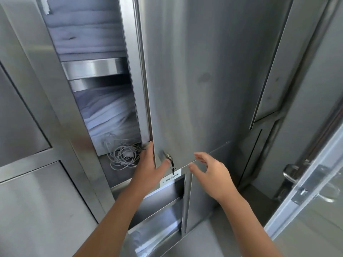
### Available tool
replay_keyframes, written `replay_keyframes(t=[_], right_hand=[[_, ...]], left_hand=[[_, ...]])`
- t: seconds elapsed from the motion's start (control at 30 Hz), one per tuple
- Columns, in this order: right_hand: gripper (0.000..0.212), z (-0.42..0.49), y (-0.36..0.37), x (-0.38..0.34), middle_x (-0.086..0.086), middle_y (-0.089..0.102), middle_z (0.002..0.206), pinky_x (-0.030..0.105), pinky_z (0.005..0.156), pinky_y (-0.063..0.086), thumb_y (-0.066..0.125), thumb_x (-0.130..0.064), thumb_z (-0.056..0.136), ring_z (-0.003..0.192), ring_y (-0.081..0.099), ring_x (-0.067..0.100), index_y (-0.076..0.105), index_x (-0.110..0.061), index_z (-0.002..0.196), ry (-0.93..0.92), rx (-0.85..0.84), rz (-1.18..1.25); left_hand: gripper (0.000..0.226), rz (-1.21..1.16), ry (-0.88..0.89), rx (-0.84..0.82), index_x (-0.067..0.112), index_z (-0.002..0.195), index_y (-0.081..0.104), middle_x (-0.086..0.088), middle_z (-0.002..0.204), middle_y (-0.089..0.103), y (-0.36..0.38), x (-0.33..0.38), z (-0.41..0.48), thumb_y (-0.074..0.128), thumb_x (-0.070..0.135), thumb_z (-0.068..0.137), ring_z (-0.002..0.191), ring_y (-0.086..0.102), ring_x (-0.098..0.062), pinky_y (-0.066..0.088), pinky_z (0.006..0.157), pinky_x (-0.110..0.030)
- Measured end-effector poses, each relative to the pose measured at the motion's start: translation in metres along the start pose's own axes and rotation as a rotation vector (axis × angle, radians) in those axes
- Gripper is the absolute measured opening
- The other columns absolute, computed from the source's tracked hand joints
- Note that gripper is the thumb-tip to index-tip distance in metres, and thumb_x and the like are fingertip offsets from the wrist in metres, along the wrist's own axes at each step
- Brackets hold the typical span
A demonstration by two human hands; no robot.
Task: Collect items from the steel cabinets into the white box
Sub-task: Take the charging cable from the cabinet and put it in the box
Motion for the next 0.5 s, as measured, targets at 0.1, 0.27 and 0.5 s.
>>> replay_keyframes(t=[0.1,0.27,0.5], right_hand=[[0.049,0.009,-0.012,0.011,-0.013,0.062,0.138,0.028,0.105,0.044,0.062,-0.048,0.094,0.13,0.056,0.009,0.058,-0.027,0.138,-0.002,0.007,-0.002],[0.049,0.029,-0.033,0.033,-0.013,0.061,0.14,0.028,0.107,0.043,0.06,-0.048,0.095,0.131,0.055,0.008,0.057,-0.026,0.139,-0.006,-0.011,-0.003],[0.048,0.061,-0.064,0.065,-0.015,0.06,0.141,0.023,0.103,0.042,0.06,-0.047,0.096,0.125,0.058,0.007,0.056,-0.028,0.139,-0.015,-0.018,0.024]], left_hand=[[0.08,0.013,-0.019,-0.01,0.046,0.145,0.028,0.014,0.139,0.043,0.018,0.006,0.01,0.065,0.048,0.075,0.136,0.04,-0.007,0.038,0.112,-0.043],[0.09,0.013,-0.073,-0.017,0.041,0.15,0.02,0.006,0.15,0.034,0.053,0.008,0.028,0.064,0.051,0.073,0.14,0.037,-0.01,0.038,0.113,-0.047],[0.094,0.018,-0.068,-0.035,0.038,0.152,0.018,0.011,0.154,0.029,0.098,0.024,0.054,0.064,0.05,0.072,0.142,0.033,-0.006,0.033,0.116,-0.045]])
Point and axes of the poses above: each hand's wrist, its own z-axis towards the middle knuckle, its own y-axis out of the palm, x = y × z, the point moved 9 cm from there along z, towards the middle knuckle
